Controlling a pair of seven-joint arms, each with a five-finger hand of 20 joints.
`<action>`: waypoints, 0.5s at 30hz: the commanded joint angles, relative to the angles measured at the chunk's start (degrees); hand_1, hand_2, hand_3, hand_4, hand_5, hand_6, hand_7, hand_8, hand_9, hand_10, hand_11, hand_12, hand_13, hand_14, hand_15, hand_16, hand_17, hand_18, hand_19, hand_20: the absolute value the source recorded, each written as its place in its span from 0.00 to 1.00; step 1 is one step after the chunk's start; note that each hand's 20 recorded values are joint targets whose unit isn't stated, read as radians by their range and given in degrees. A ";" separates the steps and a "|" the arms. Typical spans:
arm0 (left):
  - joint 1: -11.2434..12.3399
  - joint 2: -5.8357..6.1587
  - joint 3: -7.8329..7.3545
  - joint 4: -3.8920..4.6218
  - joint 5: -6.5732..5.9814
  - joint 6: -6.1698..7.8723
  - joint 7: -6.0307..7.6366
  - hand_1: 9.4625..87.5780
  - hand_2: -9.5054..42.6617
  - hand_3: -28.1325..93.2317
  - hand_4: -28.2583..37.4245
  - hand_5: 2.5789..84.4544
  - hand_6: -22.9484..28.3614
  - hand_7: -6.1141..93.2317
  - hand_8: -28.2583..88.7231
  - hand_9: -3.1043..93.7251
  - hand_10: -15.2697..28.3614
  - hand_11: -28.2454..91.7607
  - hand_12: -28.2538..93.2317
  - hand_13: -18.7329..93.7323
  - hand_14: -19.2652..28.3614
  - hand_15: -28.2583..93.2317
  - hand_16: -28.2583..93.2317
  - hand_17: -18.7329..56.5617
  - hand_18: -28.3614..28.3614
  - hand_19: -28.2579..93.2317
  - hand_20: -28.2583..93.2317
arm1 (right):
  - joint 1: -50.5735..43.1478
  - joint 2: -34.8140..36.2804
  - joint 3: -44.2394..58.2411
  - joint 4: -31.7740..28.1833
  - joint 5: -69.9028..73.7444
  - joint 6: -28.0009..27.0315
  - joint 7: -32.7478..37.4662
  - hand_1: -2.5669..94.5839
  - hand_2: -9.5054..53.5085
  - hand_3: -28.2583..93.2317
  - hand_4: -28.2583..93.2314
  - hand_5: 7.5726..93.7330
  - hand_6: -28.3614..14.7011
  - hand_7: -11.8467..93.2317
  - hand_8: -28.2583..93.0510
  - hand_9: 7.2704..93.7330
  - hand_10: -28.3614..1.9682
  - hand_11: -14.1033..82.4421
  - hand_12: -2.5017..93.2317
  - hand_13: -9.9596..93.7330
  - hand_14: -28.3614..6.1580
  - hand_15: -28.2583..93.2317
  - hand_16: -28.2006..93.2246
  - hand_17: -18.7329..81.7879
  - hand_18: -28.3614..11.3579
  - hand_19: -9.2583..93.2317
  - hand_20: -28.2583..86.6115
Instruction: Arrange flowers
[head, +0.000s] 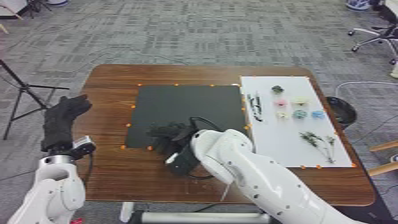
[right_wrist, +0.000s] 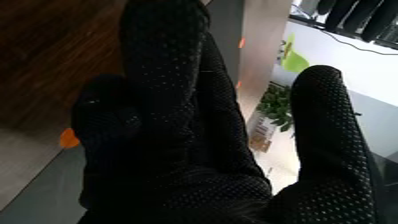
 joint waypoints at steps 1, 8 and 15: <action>-0.66 -0.51 0.61 -0.28 -0.39 -0.79 -0.46 0.10 0.58 0.78 0.00 0.69 0.50 0.21 0.18 0.61 0.70 0.41 0.35 0.57 0.78 0.43 0.25 0.41 0.70 0.32 0.42 | 0.47 -1.43 0.29 0.78 0.24 -0.16 0.42 0.32 0.29 0.62 0.20 0.66 0.45 0.19 0.20 0.69 0.26 0.23 0.16 0.97 0.58 0.56 0.50 0.81 0.41 0.95 0.54; 0.15 -0.63 0.17 -0.80 -0.42 -0.82 -0.53 0.10 0.57 0.79 0.00 0.68 0.50 0.21 0.18 0.60 0.70 0.41 0.35 0.57 0.78 0.43 0.25 0.41 0.70 0.32 0.42 | 0.33 2.52 4.18 -3.33 2.42 -0.49 -0.71 0.32 0.29 0.62 0.20 0.67 0.45 0.19 0.20 0.69 0.26 0.24 0.16 0.97 0.58 0.56 0.50 0.81 0.41 0.95 0.54; 1.98 -0.45 -1.44 -2.03 -0.60 -0.28 -0.58 0.10 0.57 0.79 0.00 0.68 0.50 0.22 0.18 0.60 0.70 0.41 0.35 0.57 0.78 0.43 0.25 0.41 0.70 0.33 0.42 | -1.67 12.33 13.24 -13.90 -0.10 2.59 -8.32 0.38 0.16 0.65 0.20 0.68 0.48 0.21 0.20 0.75 0.30 0.25 0.19 0.96 0.60 0.56 0.51 0.79 0.40 0.95 0.54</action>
